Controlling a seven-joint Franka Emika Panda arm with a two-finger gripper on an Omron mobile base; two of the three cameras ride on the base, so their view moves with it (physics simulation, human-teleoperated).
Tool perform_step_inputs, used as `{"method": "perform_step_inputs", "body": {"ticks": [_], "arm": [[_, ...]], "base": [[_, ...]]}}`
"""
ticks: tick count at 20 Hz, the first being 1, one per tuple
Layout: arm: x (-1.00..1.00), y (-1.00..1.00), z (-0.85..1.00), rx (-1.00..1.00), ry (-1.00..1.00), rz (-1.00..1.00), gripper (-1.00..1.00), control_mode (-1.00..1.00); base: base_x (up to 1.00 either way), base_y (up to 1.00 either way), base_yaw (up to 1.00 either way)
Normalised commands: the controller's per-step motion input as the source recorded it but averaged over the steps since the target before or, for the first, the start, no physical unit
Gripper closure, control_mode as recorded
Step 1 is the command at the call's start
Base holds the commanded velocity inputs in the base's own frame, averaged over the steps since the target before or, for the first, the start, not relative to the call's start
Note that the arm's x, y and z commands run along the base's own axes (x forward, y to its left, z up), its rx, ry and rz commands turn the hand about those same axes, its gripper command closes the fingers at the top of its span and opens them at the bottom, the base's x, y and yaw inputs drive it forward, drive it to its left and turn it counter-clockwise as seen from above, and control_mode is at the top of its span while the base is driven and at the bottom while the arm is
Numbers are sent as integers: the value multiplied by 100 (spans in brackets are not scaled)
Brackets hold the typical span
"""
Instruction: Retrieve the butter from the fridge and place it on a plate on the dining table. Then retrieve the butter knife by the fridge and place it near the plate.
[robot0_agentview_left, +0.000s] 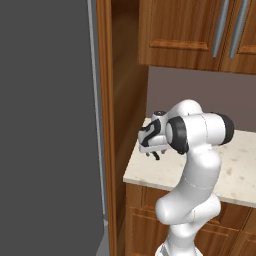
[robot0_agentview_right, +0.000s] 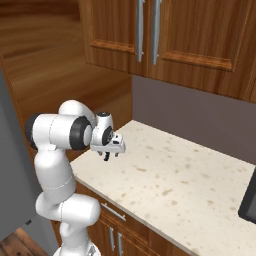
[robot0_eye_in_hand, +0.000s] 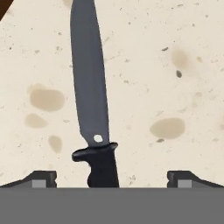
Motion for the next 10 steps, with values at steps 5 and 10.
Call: {"method": "perform_step_inputs", "body": {"ticks": [5, 10], "arm": [[1, 0, -28, 0, 0, 0, -100, -100], [0, 0, -31, 0, 0, 0, 100, -100]], "base": [[0, 0, 0], [0, 0, 0]]}}
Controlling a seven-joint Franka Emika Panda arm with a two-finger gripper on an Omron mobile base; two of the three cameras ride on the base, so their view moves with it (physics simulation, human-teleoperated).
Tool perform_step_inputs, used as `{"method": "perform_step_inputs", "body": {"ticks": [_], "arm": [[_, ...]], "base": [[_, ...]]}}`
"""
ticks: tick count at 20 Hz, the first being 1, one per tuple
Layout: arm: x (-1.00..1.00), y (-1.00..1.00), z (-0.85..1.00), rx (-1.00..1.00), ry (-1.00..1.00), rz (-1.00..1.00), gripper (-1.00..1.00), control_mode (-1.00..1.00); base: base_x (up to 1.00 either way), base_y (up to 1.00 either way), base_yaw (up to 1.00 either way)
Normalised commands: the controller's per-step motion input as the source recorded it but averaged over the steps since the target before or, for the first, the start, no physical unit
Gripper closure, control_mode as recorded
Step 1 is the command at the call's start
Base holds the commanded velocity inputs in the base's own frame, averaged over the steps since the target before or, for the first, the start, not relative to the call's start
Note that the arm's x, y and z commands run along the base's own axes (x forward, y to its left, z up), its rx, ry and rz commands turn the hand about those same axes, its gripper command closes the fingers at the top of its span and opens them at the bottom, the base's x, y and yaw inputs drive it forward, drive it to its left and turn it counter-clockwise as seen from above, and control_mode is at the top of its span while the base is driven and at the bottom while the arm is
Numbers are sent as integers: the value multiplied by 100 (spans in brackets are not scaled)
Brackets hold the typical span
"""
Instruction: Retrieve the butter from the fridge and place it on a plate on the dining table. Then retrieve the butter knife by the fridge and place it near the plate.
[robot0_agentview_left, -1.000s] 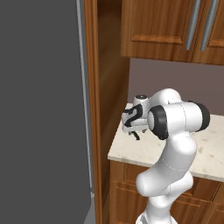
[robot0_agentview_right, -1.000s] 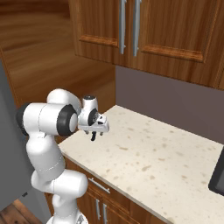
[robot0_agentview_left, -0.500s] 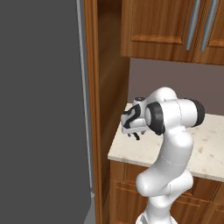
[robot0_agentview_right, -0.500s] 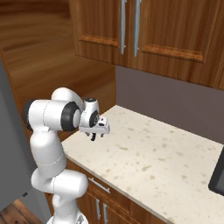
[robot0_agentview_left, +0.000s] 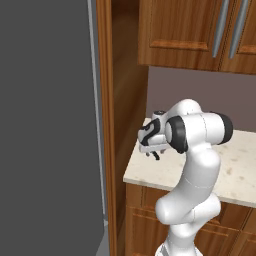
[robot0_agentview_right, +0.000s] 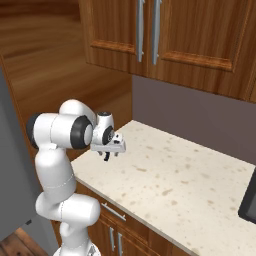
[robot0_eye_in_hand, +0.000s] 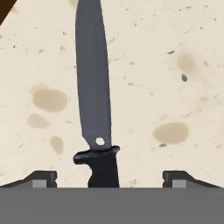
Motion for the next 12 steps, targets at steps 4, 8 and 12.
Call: {"method": "perform_step_inputs", "body": {"ticks": [4, 8, 12], "arm": [[0, 0, -31, 1, 0, 0, 100, -100], [0, 0, -26, 1, 0, 0, 100, -100], [0, 1, -22, 0, 0, 0, 100, -100]], "base": [[0, 0, 0], [0, 0, 0], [0, 0, 0]]}}
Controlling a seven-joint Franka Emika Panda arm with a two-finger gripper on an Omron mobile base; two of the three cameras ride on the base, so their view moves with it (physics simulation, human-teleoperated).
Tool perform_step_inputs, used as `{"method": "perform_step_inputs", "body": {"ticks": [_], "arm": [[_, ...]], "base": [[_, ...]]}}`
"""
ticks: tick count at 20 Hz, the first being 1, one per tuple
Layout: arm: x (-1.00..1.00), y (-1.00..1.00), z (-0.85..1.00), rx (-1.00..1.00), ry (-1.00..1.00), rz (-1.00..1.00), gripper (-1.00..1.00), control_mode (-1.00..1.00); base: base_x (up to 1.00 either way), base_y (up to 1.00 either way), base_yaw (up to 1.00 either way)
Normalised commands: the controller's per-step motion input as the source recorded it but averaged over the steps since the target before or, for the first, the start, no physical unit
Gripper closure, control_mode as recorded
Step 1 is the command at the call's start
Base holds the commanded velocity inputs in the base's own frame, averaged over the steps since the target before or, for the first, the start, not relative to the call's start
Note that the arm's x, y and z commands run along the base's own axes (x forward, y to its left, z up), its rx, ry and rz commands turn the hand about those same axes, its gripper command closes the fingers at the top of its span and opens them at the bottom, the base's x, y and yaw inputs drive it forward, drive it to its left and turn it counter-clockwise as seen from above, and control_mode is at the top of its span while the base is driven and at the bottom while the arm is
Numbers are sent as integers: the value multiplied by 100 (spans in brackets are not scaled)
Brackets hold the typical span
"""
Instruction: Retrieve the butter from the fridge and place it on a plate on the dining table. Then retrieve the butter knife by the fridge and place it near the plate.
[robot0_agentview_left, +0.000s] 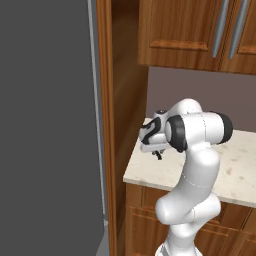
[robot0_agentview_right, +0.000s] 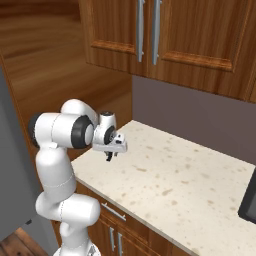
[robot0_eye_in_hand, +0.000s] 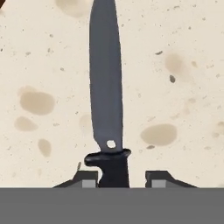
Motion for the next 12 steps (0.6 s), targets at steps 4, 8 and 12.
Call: {"method": "perform_step_inputs", "body": {"ticks": [4, 8, 12], "arm": [[5, 0, -23, 0, 2, 0, 100, -100], [13, 0, -32, -1, 1, 0, 100, -100], [6, 0, -4, 0, 0, -2, 100, -100]], "base": [[0, 0, 0], [0, 0, 0], [0, 0, 0]]}}
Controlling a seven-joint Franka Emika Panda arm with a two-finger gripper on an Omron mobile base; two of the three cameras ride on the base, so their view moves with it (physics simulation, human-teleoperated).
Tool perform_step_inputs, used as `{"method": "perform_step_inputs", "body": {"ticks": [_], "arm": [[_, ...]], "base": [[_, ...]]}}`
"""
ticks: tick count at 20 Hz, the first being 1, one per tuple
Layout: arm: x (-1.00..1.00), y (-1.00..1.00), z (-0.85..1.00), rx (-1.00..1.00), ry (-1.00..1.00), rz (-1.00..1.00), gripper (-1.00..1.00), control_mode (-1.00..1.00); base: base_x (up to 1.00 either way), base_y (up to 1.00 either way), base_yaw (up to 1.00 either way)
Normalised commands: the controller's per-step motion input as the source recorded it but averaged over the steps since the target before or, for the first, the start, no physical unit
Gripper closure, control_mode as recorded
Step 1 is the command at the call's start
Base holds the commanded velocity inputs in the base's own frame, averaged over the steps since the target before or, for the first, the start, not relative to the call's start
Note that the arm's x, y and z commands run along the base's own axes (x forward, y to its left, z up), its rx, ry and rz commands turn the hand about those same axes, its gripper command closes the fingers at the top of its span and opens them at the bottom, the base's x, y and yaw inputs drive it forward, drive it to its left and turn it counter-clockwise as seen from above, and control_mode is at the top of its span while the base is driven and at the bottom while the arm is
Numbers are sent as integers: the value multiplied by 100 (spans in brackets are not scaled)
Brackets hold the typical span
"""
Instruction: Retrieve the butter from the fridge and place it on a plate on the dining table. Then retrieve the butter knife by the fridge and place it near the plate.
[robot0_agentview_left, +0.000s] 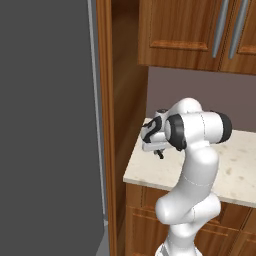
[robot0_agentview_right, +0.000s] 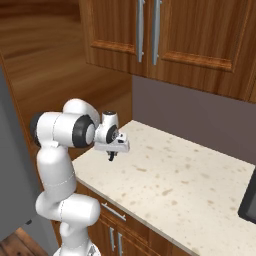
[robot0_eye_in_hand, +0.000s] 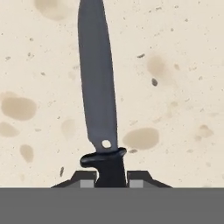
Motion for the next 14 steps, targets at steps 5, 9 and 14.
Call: {"method": "perform_step_inputs", "body": {"ticks": [5, 9, 14], "arm": [[-11, 1, 23, -3, -3, -5, 100, -100], [-54, -4, 66, 0, 0, -10, 100, -100], [-64, -1, 97, 0, 5, -13, 100, -100]], "base": [[0, 0, 0], [0, 0, 0], [0, 0, 0]]}}
